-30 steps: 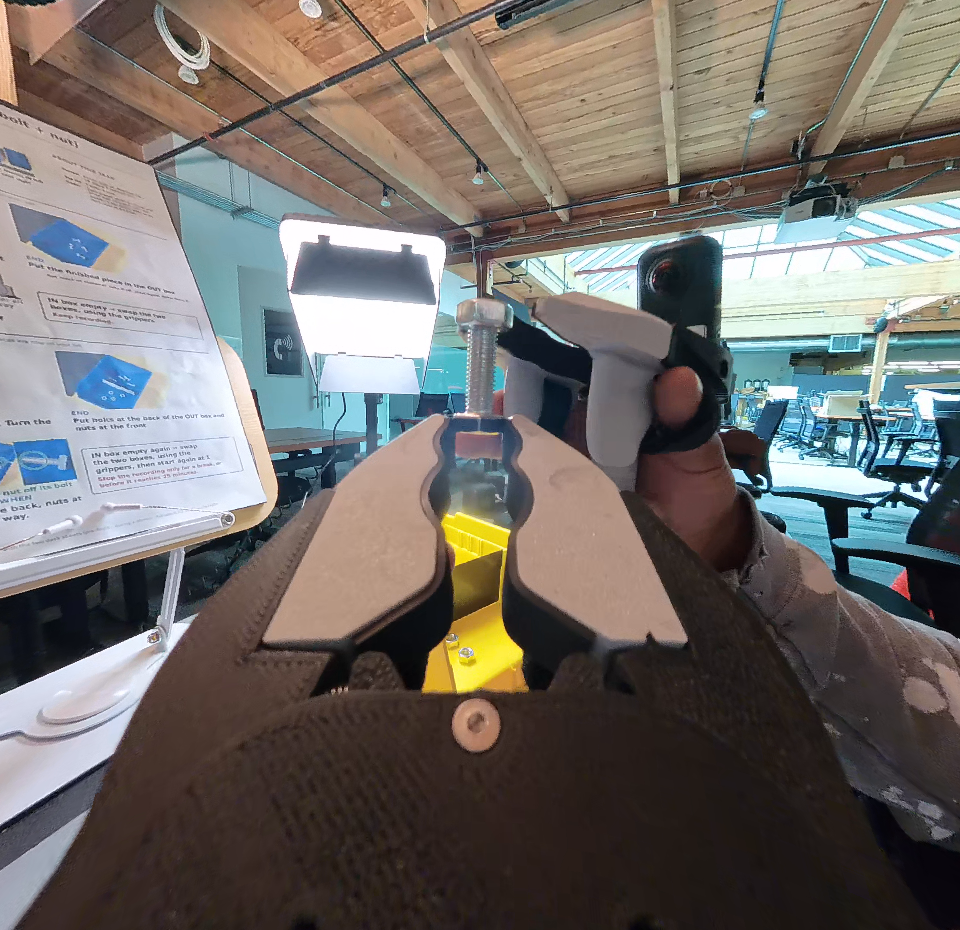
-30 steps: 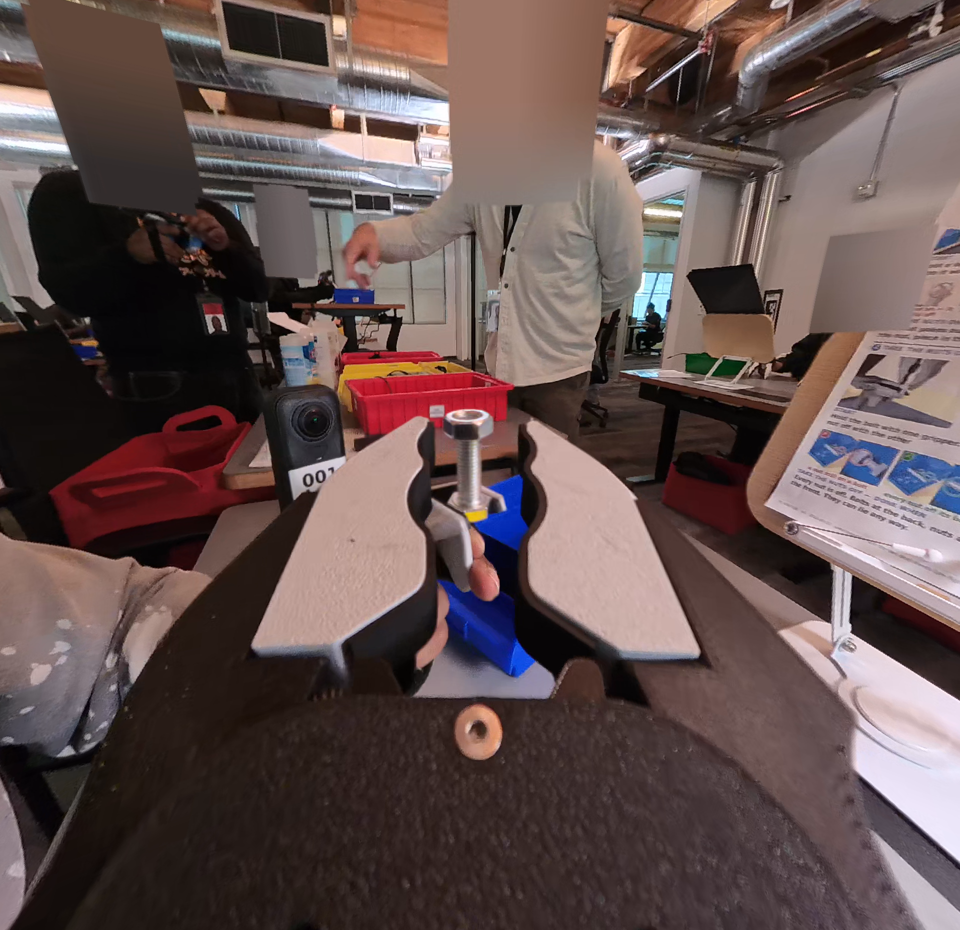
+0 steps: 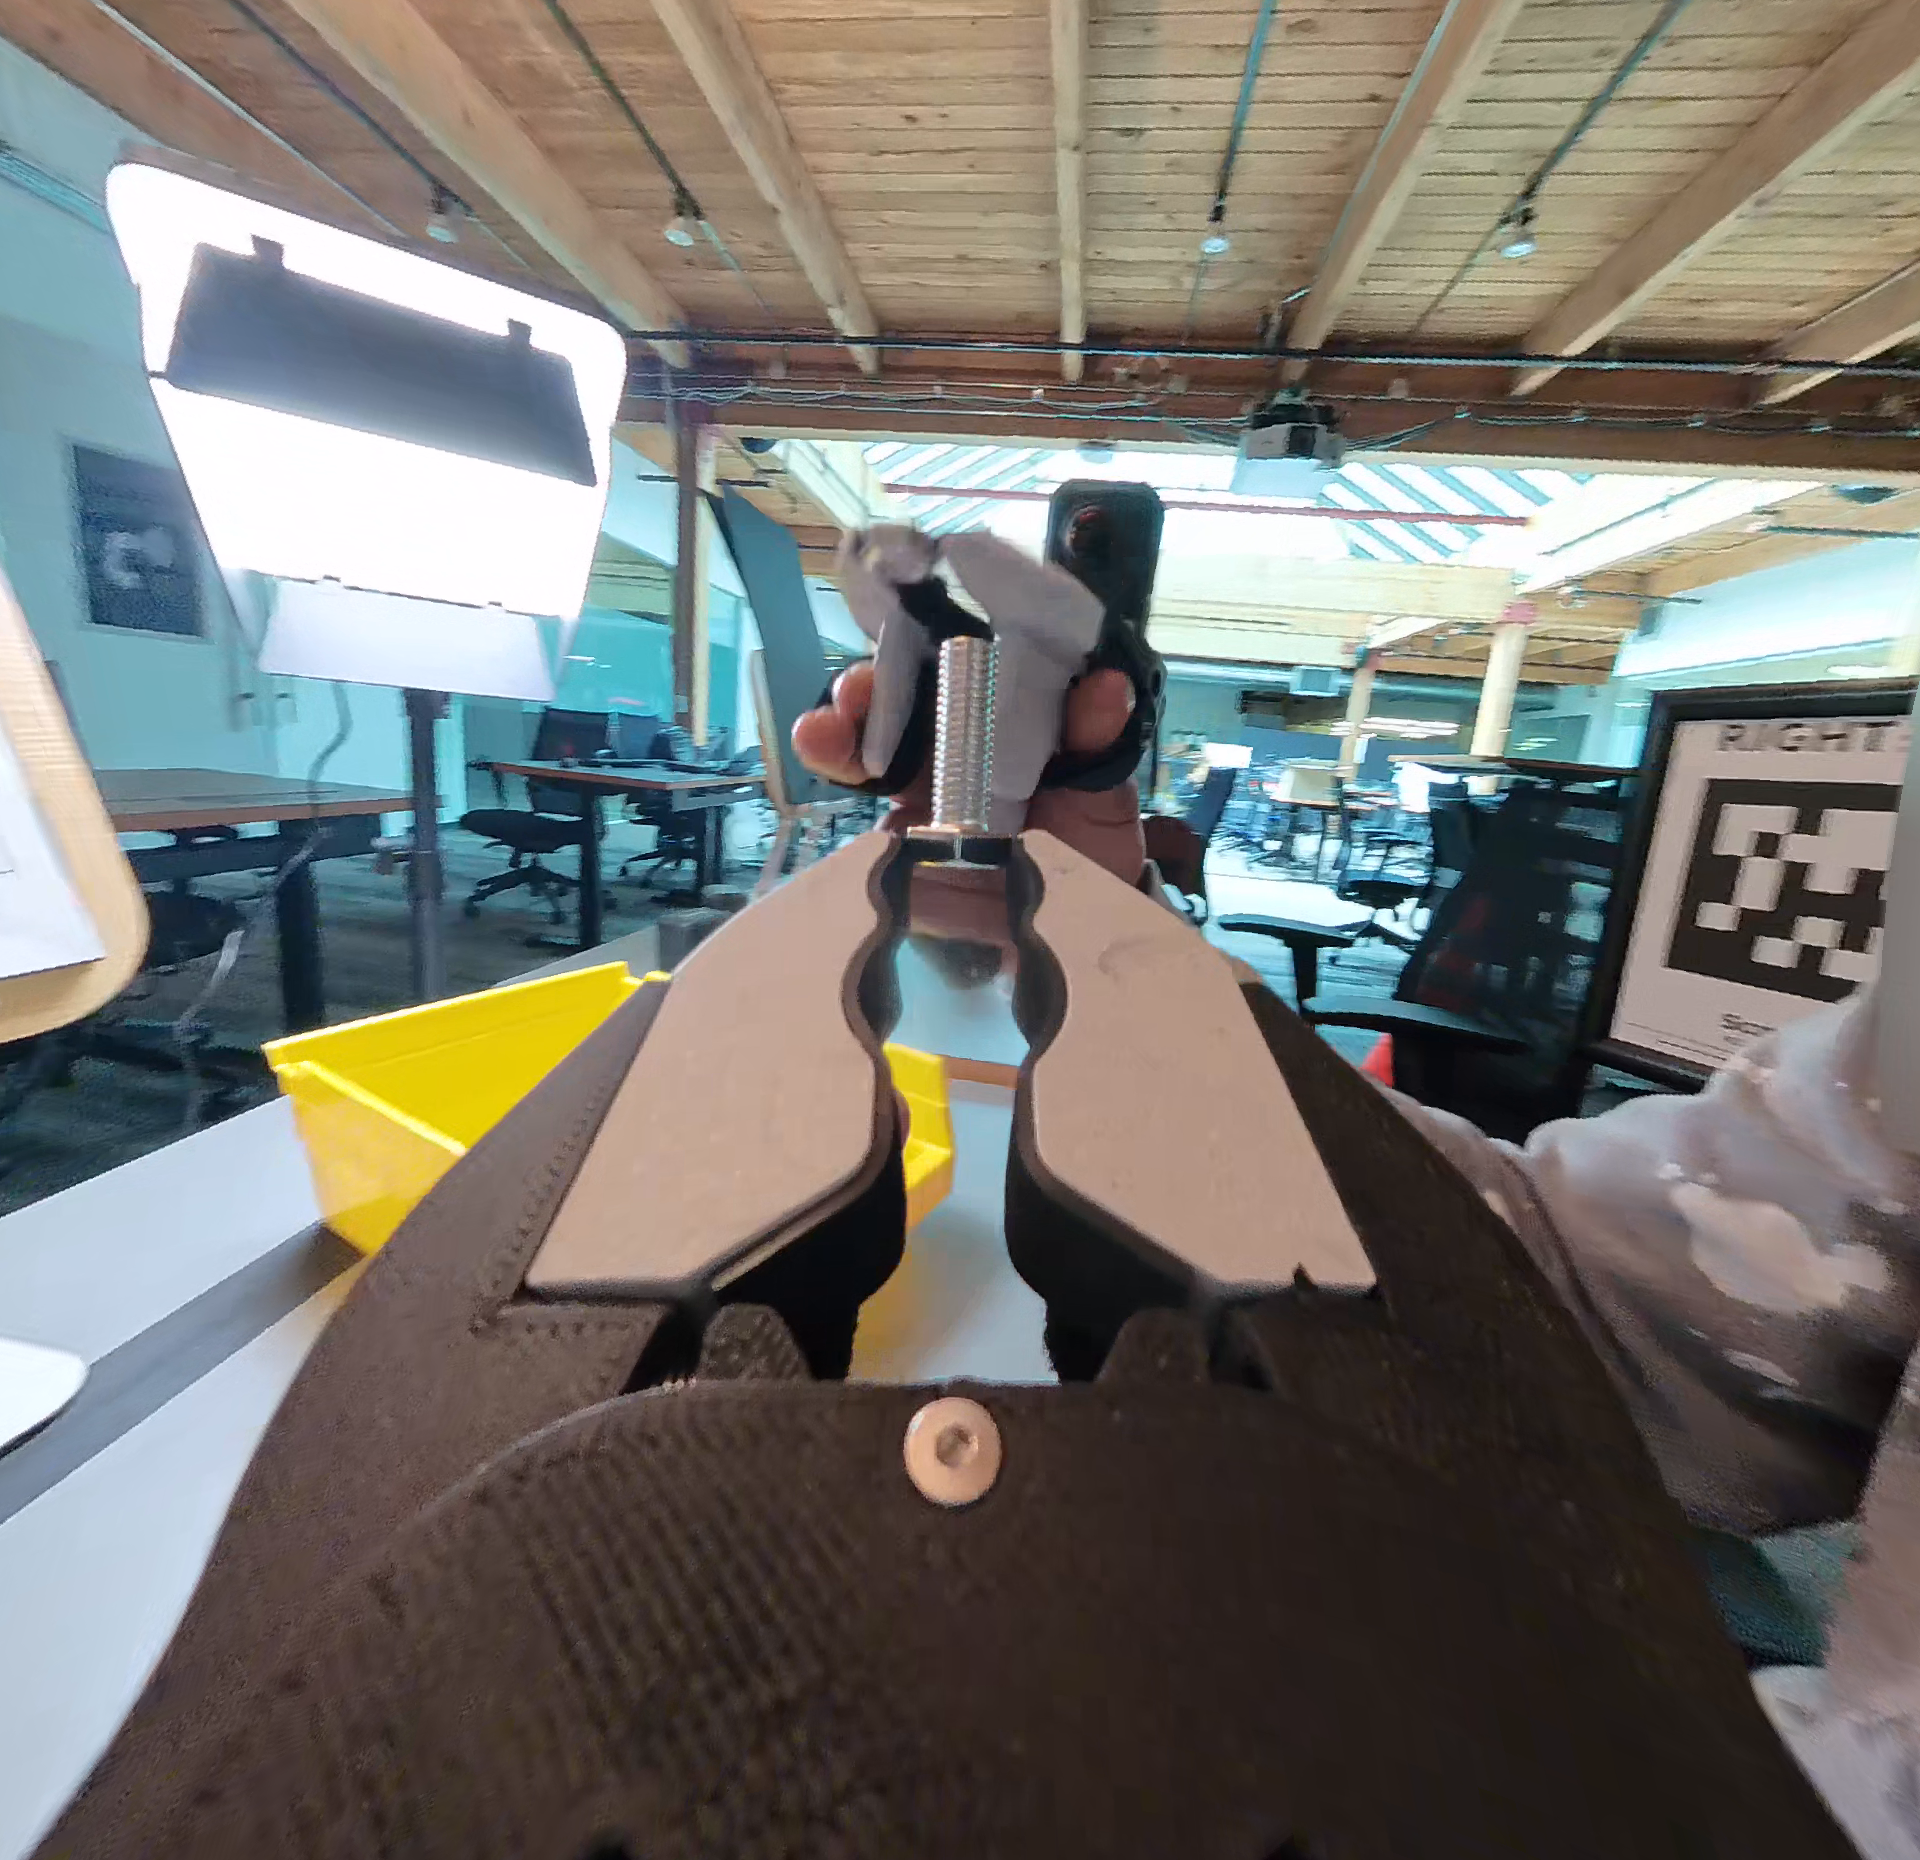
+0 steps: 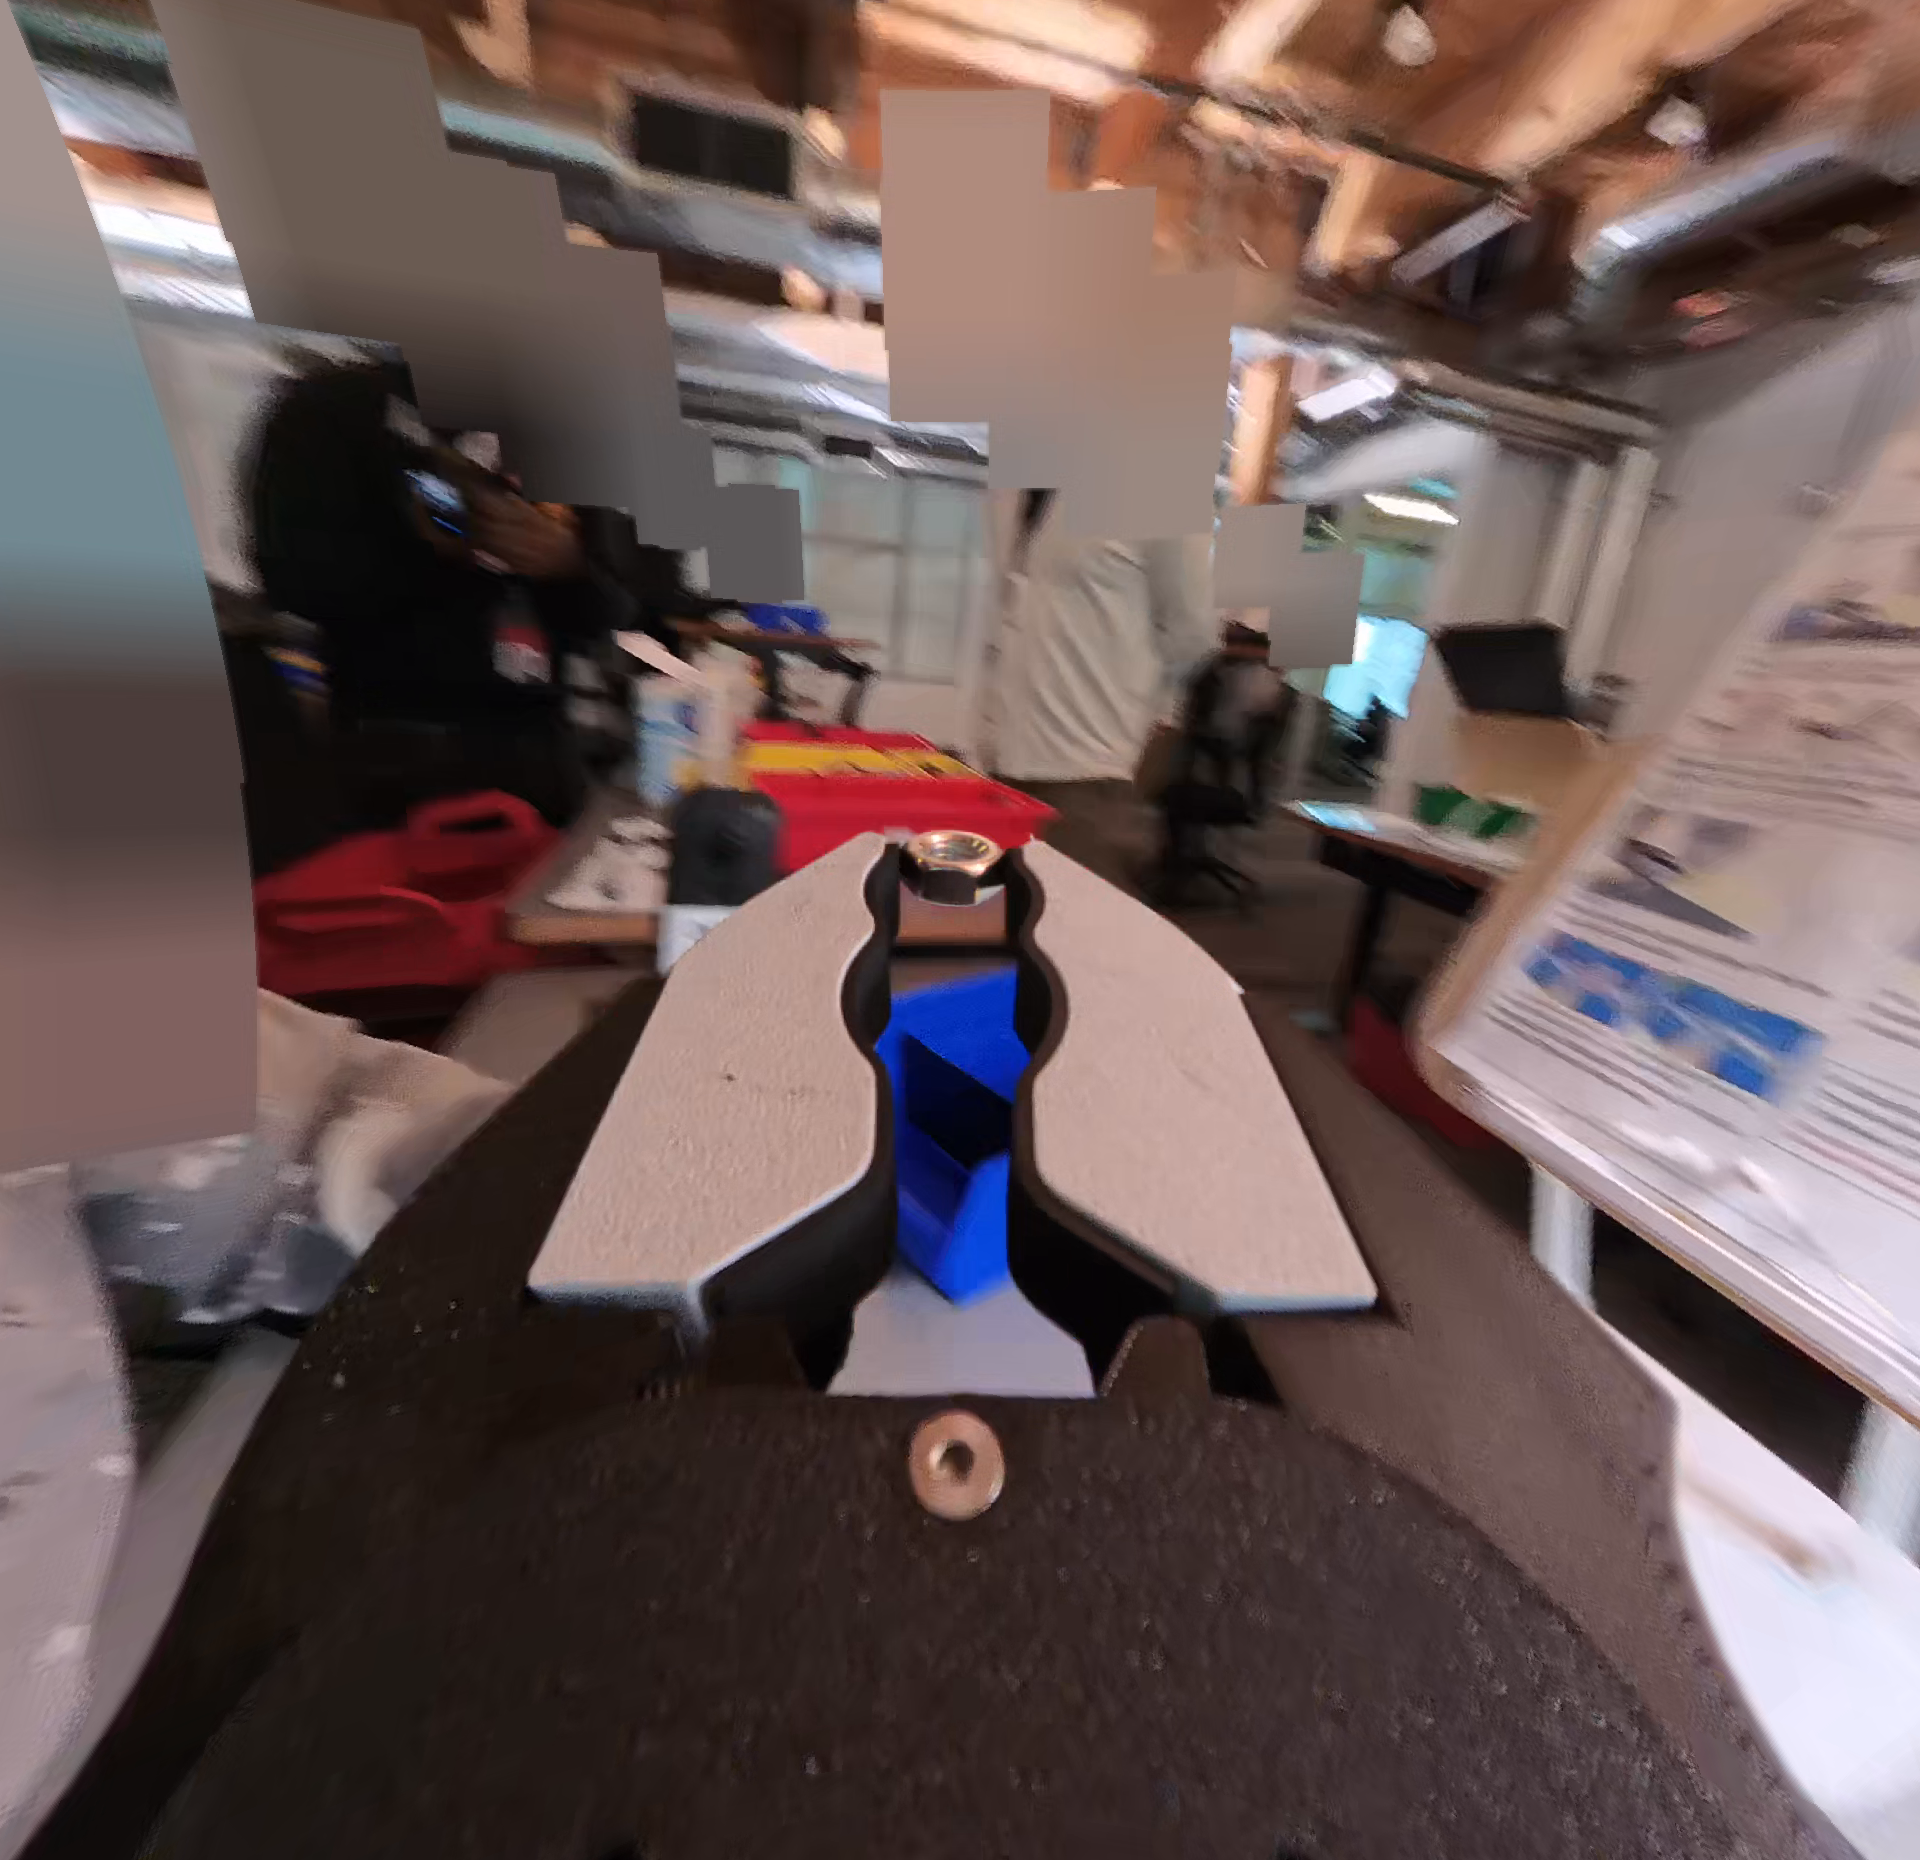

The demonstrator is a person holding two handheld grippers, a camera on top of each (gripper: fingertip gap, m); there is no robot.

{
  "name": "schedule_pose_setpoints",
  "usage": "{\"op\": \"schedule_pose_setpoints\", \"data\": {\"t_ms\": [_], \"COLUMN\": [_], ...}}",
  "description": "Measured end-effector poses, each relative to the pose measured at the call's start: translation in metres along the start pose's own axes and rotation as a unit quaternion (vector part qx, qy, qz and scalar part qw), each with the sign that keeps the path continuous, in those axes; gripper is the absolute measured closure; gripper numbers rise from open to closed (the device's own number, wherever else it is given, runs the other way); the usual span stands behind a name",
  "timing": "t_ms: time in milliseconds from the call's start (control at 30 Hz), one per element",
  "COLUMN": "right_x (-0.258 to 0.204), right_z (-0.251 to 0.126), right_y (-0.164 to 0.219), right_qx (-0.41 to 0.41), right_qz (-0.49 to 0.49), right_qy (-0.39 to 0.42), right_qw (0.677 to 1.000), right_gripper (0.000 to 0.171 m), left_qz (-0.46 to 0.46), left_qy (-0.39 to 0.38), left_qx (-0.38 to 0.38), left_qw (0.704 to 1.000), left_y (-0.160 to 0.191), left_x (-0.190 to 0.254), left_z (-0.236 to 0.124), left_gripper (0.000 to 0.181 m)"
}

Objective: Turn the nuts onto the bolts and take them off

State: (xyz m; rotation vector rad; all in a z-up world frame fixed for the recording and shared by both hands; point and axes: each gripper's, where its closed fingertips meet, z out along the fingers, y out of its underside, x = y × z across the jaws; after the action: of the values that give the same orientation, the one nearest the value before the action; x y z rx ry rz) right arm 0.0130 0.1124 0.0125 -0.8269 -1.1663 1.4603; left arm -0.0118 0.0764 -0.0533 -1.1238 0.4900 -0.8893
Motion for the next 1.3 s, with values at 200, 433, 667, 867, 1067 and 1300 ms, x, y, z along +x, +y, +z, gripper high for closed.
{"op": "schedule_pose_setpoints", "data": {"t_ms": [200,433,667,867,1067,1300], "right_x": [0.133,0.149,0.147,0.154,0.085,0.021], "right_z": [-0.089,-0.173,-0.189,-0.152,-0.056,-0.011], "right_y": [0.132,0.275,0.301,0.237,0.138,0.142], "right_qx": [-0.361,-0.609,-0.638,-0.525,-0.37,-0.464], "right_qz": [-0.028,0.073,0.086,0.049,-0.081,-0.291], "right_qy": [0.311,0.31,0.297,0.306,0.16,0.049], "right_qw": [0.879,0.726,0.706,0.793,0.912,0.836], "right_gripper": [0.152,0.152,0.146,0.139,0.142,0.141], "left_qz": [0.069,0.094,0.091,0.077,0.062,0.037], "left_qy": [-0.105,-0.125,-0.134,-0.144,-0.134,-0.108], "left_qx": [-0.029,-0.04,-0.047,-0.107,-0.194,-0.311], "left_qw": [0.992,0.987,0.986,0.981,0.97,0.944], "left_y": [-0.001,-0.008,-0.013,0.009,0.051,0.092], "left_x": [-0.029,-0.035,-0.042,-0.057,-0.073,-0.072], "left_z": [-0.008,-0.013,-0.018,-0.019,-0.022,-0.027], "left_gripper": [0.163,0.164,0.164,0.163,0.164,0.163]}}
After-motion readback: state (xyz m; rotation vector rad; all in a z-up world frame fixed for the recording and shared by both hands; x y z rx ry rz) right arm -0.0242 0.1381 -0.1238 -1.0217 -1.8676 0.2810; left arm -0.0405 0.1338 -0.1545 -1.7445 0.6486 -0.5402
